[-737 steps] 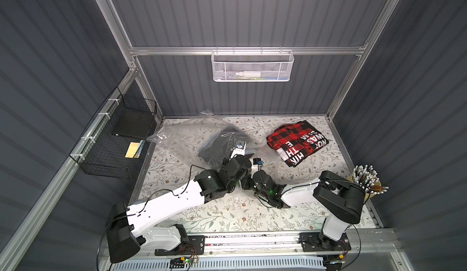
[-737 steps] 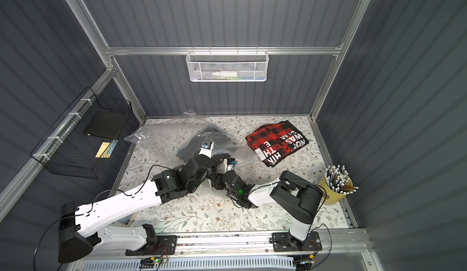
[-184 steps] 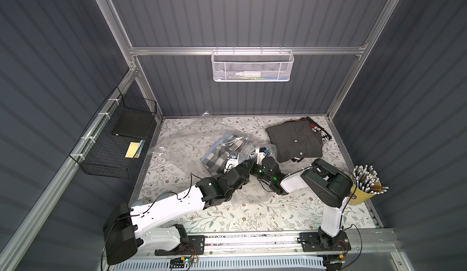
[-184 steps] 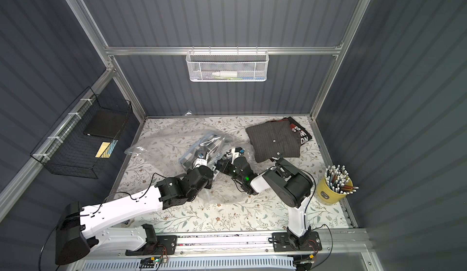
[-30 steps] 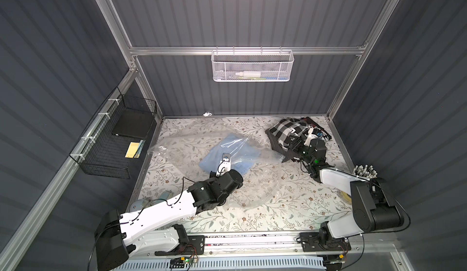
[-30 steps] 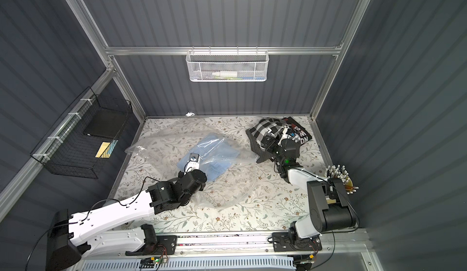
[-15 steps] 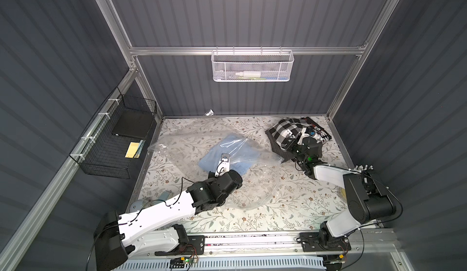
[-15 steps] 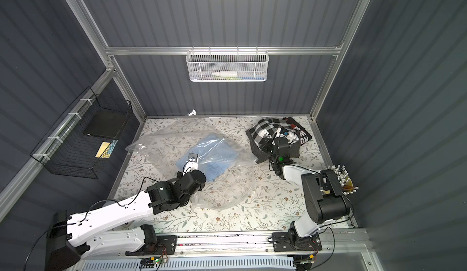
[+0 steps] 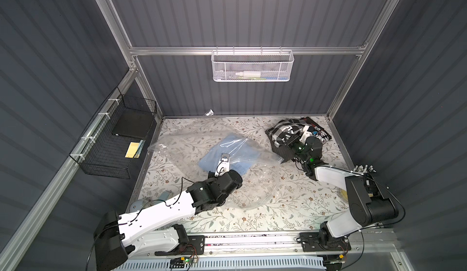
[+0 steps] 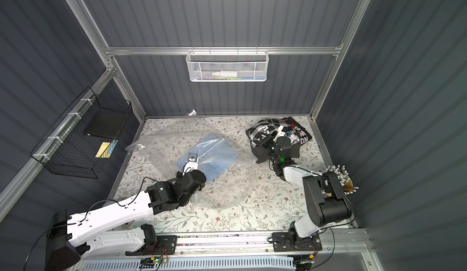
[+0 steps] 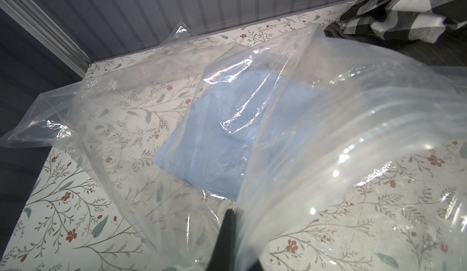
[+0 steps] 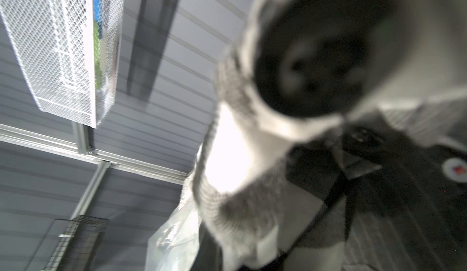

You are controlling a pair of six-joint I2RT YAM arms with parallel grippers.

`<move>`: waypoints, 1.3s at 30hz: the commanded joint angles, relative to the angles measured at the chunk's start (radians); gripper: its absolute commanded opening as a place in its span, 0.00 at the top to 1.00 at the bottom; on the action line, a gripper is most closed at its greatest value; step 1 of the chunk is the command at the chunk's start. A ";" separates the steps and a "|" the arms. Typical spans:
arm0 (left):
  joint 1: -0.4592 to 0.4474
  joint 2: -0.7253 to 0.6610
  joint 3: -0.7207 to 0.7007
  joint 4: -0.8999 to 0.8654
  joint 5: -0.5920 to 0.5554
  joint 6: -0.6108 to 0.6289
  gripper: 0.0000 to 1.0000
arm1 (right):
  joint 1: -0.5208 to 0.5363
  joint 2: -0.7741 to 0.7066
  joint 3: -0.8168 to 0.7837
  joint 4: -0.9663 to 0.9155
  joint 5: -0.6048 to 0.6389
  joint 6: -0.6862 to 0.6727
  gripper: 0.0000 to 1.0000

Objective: Take the shirt out of the vacuum bag
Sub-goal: Place the shirt at the center of the board.

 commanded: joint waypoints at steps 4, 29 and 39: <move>-0.002 -0.009 0.013 -0.005 -0.029 0.018 1.00 | 0.041 0.019 -0.088 0.146 0.000 0.068 1.00; -0.002 0.002 0.016 -0.001 -0.001 0.035 1.00 | -0.034 -0.302 -0.293 -0.122 0.186 -0.044 0.32; -0.002 0.020 0.011 0.010 0.012 0.033 1.00 | -0.245 -0.359 -0.164 -0.307 0.080 -0.044 0.27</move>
